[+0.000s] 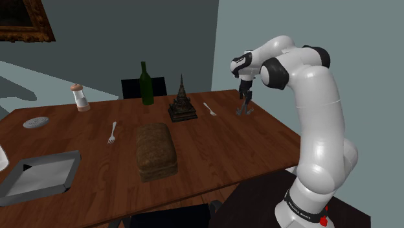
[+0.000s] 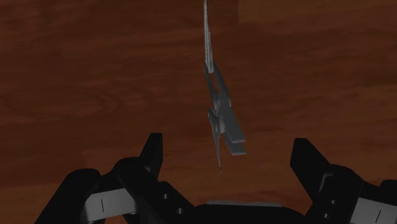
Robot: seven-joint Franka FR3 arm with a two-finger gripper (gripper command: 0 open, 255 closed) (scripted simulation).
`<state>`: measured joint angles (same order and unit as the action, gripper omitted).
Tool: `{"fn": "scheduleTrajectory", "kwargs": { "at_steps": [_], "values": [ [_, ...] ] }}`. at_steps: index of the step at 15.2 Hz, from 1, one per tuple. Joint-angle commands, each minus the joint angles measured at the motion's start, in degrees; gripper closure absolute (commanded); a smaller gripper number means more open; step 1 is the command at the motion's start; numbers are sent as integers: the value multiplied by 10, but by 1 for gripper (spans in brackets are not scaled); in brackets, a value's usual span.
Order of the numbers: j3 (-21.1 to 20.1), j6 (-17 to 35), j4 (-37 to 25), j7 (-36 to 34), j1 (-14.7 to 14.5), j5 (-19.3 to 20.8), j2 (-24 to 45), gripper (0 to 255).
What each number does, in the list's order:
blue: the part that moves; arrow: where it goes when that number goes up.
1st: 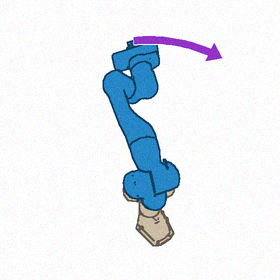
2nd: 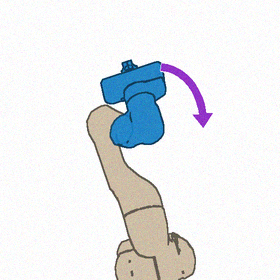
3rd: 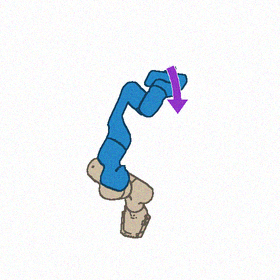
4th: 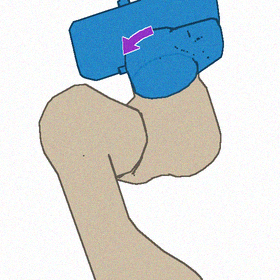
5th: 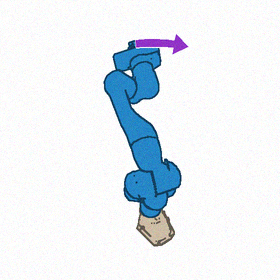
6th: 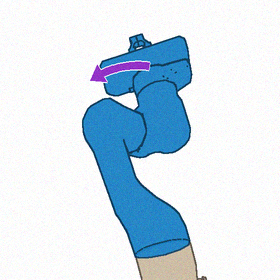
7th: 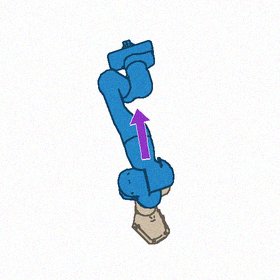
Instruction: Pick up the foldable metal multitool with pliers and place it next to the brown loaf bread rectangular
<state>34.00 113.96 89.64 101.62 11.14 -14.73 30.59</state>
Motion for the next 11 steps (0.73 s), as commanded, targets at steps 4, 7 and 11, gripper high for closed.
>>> {"fn": "scheduleTrajectory", "kwargs": {
  "at_steps": [4, 7, 11],
  "values": [
    [-6, 28, 15, 6, 3, -9, 15, 0],
    [-6, 28, 15, 6, 3, -9, 15, 0],
    [-6, 28, 15, 6, 3, -9, 15, 0]
  ]
}}
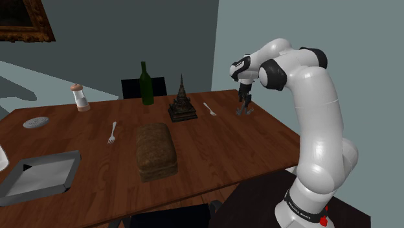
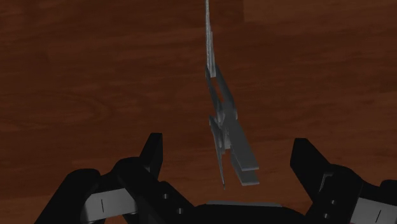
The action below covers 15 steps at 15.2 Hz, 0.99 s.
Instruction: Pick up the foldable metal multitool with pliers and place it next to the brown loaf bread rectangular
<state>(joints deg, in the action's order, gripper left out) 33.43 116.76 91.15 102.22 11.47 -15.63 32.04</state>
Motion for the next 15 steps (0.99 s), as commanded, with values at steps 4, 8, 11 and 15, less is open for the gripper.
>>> {"fn": "scheduleTrajectory", "kwargs": {
  "at_steps": [4, 8, 11, 15],
  "values": [
    [0, 0, 0, 0, 0, 0, 0, 255],
    [0, 0, 0, 0, 0, 0, 0, 255],
    [0, 0, 0, 0, 0, 0, 0, 255],
    [5, -24, -14, -4, -2, 7, -12, 255]
  ]
}}
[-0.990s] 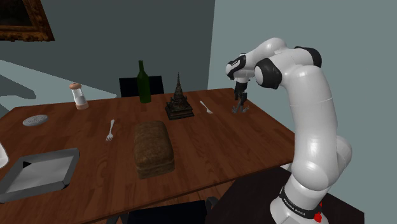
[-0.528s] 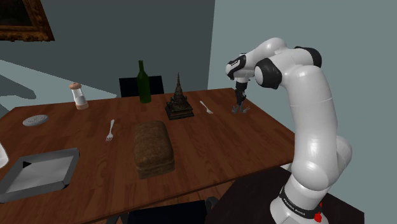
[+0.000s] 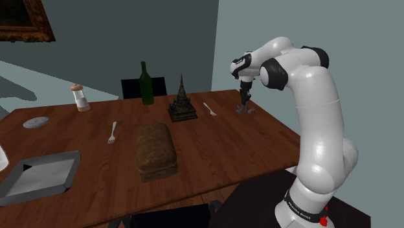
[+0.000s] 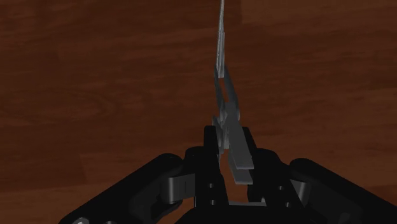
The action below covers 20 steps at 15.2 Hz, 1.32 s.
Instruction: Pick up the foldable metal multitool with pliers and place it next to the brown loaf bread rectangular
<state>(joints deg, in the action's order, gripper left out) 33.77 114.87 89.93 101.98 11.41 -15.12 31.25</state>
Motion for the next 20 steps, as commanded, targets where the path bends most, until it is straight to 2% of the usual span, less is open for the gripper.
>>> {"fn": "scheduleTrajectory", "kwargs": {
  "at_steps": [1, 20],
  "values": [
    [2, -12, -6, -2, -2, 4, -7, 255],
    [16, -142, -112, -13, 4, 25, -37, 255]
  ]
}}
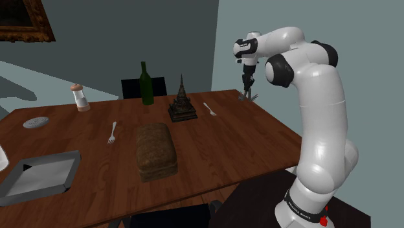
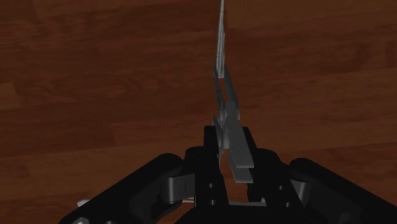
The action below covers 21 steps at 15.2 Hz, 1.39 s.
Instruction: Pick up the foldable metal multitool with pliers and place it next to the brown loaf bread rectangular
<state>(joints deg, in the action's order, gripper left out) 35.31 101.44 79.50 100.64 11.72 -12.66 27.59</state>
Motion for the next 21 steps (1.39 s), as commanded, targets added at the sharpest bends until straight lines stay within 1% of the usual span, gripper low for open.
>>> {"fn": "scheduleTrajectory", "kwargs": {
  "at_steps": [1, 10, 18, 21],
  "values": [
    [1, -15, -15, 0, 2, 1, 0, 255],
    [2, -88, -96, -2, 18, -1, 6, 255],
    [0, -158, -186, -1, 41, -11, 25, 255],
    [6, -122, -84, -36, -24, 24, -44, 255]
  ]
}}
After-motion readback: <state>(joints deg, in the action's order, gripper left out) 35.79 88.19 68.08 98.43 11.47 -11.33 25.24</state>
